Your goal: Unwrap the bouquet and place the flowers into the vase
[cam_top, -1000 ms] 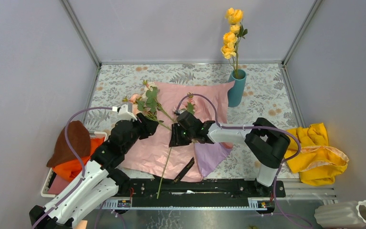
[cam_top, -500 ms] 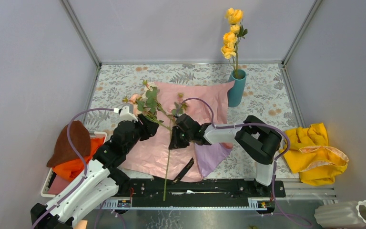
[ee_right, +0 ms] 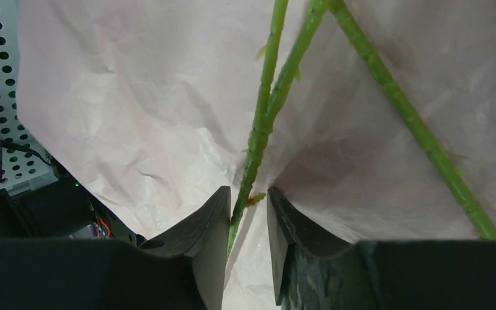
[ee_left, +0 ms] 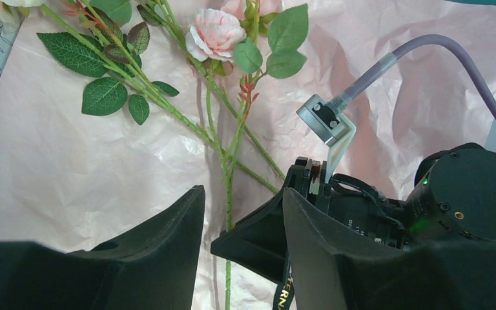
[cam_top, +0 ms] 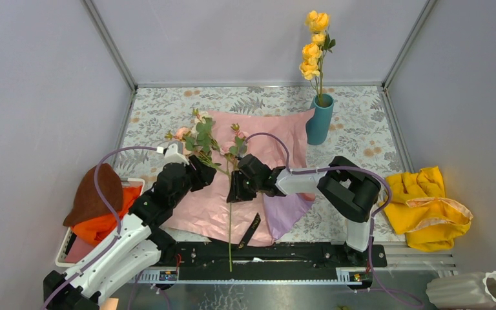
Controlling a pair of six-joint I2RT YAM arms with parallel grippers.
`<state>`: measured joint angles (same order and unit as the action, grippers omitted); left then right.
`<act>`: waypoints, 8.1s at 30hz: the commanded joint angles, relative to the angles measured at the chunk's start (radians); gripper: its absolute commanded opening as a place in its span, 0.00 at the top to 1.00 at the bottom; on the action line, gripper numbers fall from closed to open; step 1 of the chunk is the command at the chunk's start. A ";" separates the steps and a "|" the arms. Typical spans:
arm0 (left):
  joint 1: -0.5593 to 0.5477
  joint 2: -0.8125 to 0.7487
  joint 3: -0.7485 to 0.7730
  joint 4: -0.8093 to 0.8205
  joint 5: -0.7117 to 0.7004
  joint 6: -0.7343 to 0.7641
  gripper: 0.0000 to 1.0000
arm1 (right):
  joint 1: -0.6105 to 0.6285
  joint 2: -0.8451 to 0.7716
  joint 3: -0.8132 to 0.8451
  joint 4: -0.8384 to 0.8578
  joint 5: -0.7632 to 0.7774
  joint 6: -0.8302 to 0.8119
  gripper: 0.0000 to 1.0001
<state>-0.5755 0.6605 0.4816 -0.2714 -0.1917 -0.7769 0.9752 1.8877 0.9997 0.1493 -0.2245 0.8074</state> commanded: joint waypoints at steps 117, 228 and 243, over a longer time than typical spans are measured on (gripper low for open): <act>0.094 0.162 0.020 0.638 0.650 0.049 1.00 | 0.018 -0.389 0.470 -0.371 0.460 -0.382 0.24; 0.092 -0.051 0.125 0.201 0.250 0.081 0.17 | -0.619 -0.426 0.378 0.215 0.728 -0.853 0.32; 0.092 -0.050 0.106 0.209 0.248 0.064 0.17 | -0.619 -0.646 0.311 0.173 0.766 -0.765 0.00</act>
<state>-0.4824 0.6144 0.5961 -0.1101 0.0696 -0.7040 0.3588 1.3312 1.3148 0.3180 0.5304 -0.0151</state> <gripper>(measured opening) 0.828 0.993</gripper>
